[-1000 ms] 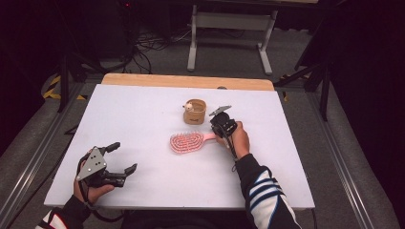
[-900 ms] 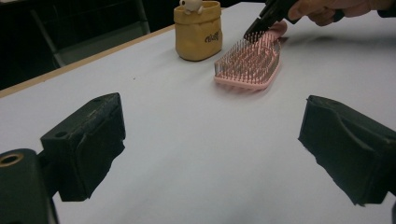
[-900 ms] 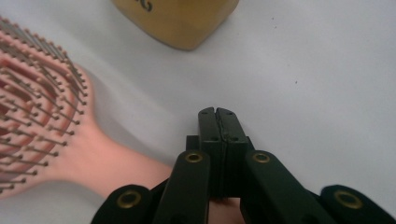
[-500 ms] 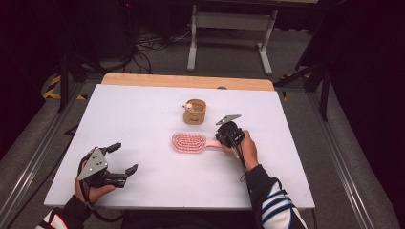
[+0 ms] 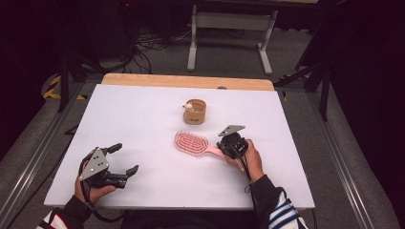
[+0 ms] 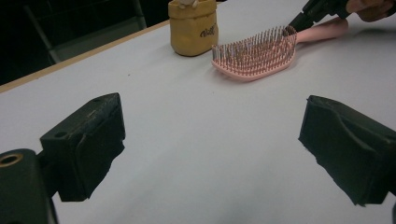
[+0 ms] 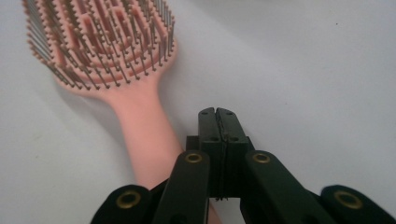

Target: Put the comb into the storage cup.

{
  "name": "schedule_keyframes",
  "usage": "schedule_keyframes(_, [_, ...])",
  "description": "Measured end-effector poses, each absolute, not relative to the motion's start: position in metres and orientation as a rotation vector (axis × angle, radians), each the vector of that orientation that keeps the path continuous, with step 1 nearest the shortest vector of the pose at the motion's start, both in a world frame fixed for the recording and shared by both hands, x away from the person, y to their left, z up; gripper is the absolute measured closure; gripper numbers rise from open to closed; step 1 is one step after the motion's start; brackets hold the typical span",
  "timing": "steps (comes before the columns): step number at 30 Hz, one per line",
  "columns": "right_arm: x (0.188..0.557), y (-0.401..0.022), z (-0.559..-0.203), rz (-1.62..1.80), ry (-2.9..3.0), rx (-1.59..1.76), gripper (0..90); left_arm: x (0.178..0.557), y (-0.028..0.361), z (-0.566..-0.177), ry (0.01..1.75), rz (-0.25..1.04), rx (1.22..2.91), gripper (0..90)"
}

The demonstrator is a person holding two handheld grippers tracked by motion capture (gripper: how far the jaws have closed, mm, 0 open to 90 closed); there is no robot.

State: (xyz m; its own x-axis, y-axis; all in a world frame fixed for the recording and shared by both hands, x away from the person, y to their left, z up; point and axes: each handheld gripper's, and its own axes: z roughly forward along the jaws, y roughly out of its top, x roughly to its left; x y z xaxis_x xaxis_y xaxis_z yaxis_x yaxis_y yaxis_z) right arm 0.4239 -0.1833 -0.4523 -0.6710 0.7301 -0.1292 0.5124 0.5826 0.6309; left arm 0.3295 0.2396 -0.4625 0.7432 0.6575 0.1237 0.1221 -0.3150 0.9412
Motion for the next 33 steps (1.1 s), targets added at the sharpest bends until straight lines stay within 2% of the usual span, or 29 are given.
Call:
schedule_keyframes(16, [0.394,-0.184,-0.451,0.813,2.526,0.918,90.0,0.329,0.238,-0.462,0.594,0.601,1.846,7.6])
schedule_keyframes(33, [0.379,-0.189,-0.451,0.832,2.544,0.895,90.0,0.329,0.237,-0.463,0.587,0.599,1.856,7.5])
